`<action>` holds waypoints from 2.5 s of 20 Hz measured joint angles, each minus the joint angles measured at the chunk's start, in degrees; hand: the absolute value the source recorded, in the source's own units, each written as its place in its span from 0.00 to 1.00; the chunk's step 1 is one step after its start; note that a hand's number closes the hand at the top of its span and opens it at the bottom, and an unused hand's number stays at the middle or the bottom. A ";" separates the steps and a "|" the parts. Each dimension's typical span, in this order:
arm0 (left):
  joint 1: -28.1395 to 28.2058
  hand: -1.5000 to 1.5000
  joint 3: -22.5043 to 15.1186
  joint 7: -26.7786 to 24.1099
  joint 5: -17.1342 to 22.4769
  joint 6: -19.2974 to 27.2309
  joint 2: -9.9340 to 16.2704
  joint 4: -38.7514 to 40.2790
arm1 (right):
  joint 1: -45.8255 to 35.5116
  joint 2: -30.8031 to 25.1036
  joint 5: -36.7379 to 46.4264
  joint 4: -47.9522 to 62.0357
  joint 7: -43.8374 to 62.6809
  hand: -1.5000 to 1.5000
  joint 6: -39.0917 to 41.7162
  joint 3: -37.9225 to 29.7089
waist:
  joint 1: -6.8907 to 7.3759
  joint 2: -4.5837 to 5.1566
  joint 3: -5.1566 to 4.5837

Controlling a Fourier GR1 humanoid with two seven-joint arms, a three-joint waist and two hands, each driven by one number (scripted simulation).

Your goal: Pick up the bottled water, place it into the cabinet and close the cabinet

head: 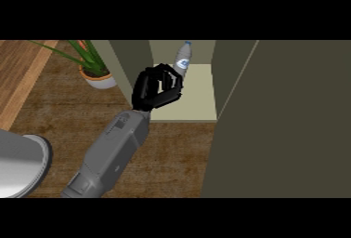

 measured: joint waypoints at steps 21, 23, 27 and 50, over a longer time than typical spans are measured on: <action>50.34 1.00 -12.46 7.97 1.37 2.60 11.33 -59.77 | -5.57 -5.43 -0.92 -0.06 3.87 1.00 7.08 5.61 | 1.97 -0.07 0.02; 54.84 1.00 -13.01 8.10 1.37 2.51 13.34 -64.52 | -6.77 -4.87 -1.07 0.13 5.02 1.00 7.64 6.12 | 2.08 -0.07 -0.01; 62.06 1.00 -12.38 7.06 1.66 1.87 16.69 -71.36 | -9.90 -3.26 -1.14 0.42 8.93 1.00 8.12 6.33 | 1.87 0.01 -0.08; 91.37 1.00 4.15 -3.50 13.02 -17.36 29.38 -83.60 | -49.90 26.89 -4.64 28.34 26.95 1.00 7.67 -11.01 | 1.84 0.63 0.01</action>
